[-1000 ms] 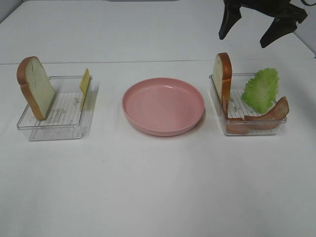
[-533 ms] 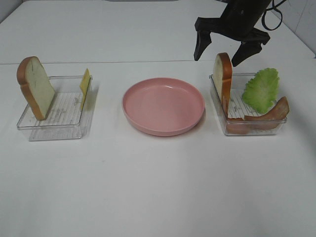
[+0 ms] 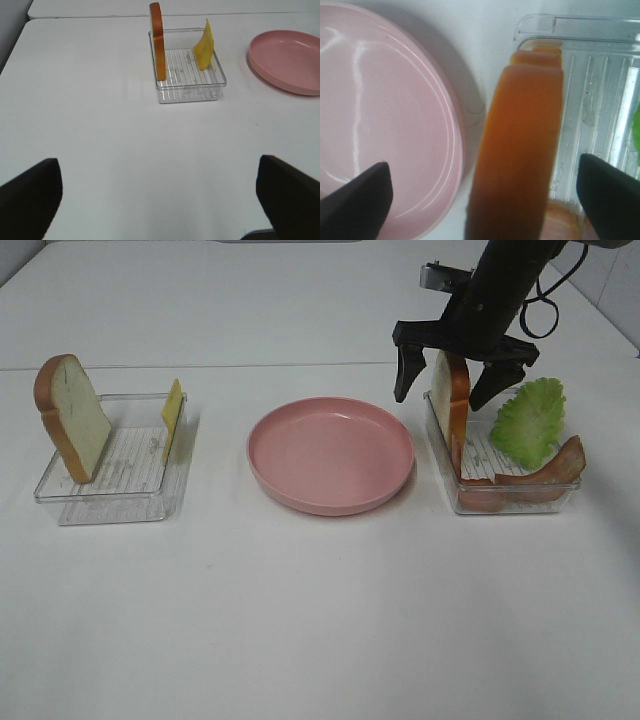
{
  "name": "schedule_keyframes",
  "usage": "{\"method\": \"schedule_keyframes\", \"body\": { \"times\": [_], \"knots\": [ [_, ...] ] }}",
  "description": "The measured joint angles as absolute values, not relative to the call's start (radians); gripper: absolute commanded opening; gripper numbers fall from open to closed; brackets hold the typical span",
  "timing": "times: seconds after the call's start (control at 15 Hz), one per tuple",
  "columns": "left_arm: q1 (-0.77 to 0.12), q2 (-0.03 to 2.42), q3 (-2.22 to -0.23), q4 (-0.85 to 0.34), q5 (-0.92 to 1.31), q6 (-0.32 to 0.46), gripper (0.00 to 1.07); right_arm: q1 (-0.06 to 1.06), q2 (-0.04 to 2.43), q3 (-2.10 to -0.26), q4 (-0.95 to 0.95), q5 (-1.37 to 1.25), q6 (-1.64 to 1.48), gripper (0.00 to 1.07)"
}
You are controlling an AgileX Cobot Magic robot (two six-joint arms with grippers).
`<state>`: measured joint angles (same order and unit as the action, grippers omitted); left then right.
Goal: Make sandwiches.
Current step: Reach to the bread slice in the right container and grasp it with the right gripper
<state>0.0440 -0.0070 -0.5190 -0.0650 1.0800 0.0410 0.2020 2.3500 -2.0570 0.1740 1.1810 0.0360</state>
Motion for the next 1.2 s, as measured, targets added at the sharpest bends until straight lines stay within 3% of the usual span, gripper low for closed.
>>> {"method": "schedule_keyframes", "body": {
  "times": [0.13,0.2,0.33,0.67,0.73,0.8,0.93,1.2],
  "knots": [
    [0.044,-0.007,-0.519,-0.065,1.08,0.041,0.98,0.202,2.35,-2.057,0.15,1.181,0.036,0.89],
    [0.044,-0.007,-0.519,-0.065,1.08,0.041,0.98,0.201,2.35,-2.058,0.142,1.182,0.036,0.59],
    [0.044,-0.007,-0.519,-0.065,1.08,0.041,0.98,0.201,2.35,-2.058,0.141,1.182,0.036,0.39],
    [0.044,-0.007,-0.519,-0.065,1.08,0.041,0.98,0.201,2.35,-2.058,0.126,1.18,0.038,0.37],
    [0.044,-0.007,-0.519,-0.065,1.08,0.041,0.98,0.201,2.35,-2.058,0.125,1.18,0.038,0.33],
    [0.044,-0.007,-0.519,-0.065,1.08,0.041,0.98,0.201,2.35,-2.058,0.114,1.181,0.045,0.12],
    [0.044,-0.007,-0.519,-0.065,1.08,0.041,0.98,0.199,2.35,-2.058,0.112,1.182,0.058,0.0],
    [0.044,-0.007,-0.519,-0.065,1.08,0.041,0.98,0.199,2.327,-2.058,0.112,1.186,0.091,0.0]
  ]
}}
